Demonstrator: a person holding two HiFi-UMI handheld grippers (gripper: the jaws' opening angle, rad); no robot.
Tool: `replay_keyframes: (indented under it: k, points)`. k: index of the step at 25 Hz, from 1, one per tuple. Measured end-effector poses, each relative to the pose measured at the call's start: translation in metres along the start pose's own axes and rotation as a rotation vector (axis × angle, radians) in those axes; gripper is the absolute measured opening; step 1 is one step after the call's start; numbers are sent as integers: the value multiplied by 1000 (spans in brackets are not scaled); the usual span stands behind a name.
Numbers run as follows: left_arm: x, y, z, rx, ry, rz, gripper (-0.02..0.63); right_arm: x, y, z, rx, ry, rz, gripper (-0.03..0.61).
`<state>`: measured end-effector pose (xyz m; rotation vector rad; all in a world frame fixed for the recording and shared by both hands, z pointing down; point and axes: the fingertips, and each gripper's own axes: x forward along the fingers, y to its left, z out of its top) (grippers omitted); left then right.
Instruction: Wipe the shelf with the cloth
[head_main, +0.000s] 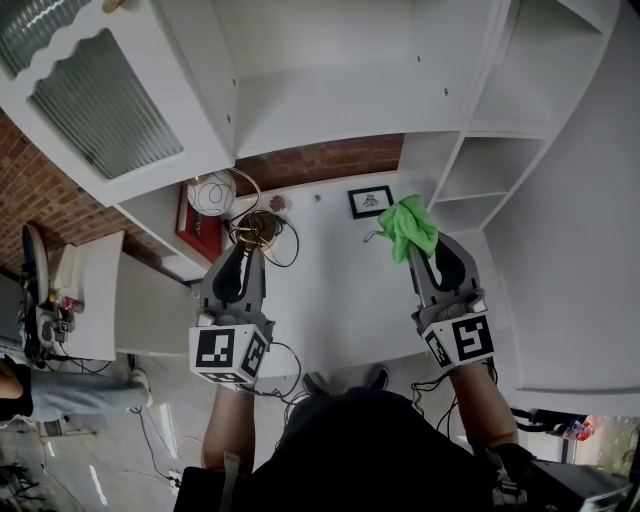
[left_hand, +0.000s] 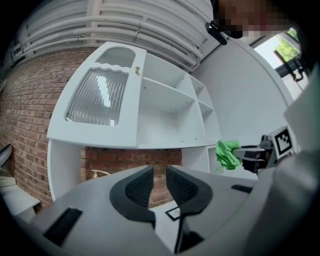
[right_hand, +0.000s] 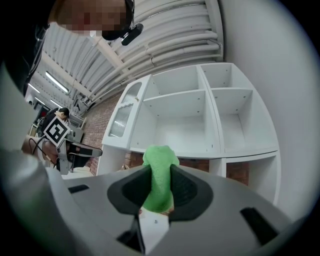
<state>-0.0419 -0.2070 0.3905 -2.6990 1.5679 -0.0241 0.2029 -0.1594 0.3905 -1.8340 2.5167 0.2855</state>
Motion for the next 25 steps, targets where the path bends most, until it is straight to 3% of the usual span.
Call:
replay_keyframes:
  k: [25]
  points:
    - [10,7,-11,-27,17,-19,77,8,3,-5,-10,26,-7,94]
